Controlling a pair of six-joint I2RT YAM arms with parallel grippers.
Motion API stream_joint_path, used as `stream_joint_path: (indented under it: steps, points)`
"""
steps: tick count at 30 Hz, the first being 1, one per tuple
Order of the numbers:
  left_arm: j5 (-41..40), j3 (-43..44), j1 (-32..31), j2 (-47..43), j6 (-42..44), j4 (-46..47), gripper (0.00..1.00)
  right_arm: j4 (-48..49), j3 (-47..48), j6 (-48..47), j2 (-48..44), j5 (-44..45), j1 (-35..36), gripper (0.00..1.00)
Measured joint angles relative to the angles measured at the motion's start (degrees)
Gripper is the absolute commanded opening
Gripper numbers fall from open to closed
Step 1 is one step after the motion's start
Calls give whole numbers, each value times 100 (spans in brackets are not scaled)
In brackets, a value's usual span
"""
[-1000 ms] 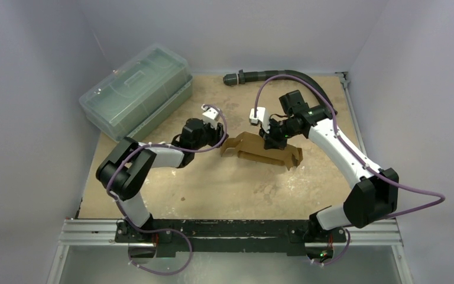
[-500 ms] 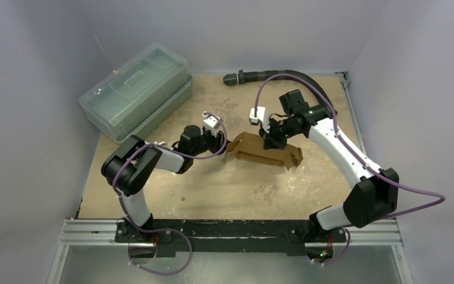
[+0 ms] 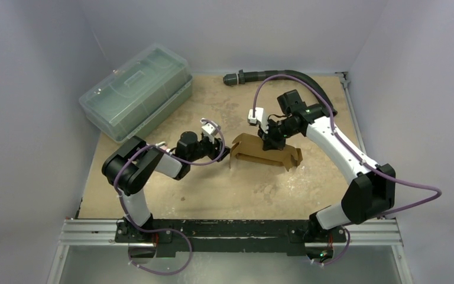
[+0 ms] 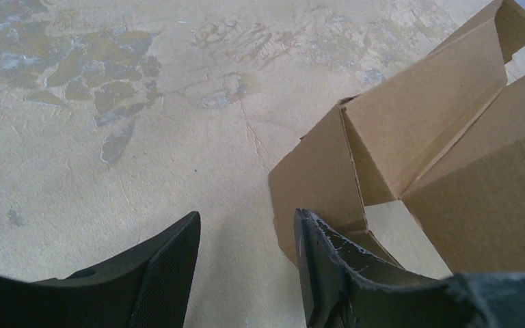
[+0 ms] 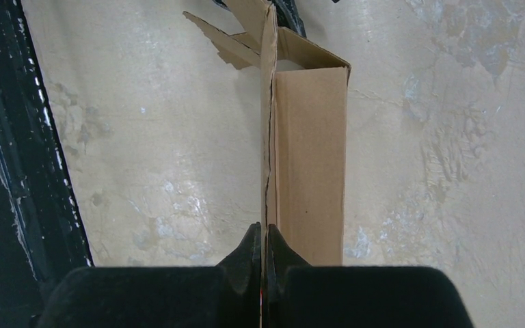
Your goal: Fold the paper box
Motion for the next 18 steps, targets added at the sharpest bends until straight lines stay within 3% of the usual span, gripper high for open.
stream_joint_path:
  steps: [18]
  points:
    - [396,-518,-55,7,85,903,55,-127,85,0,2,-114,0,0]
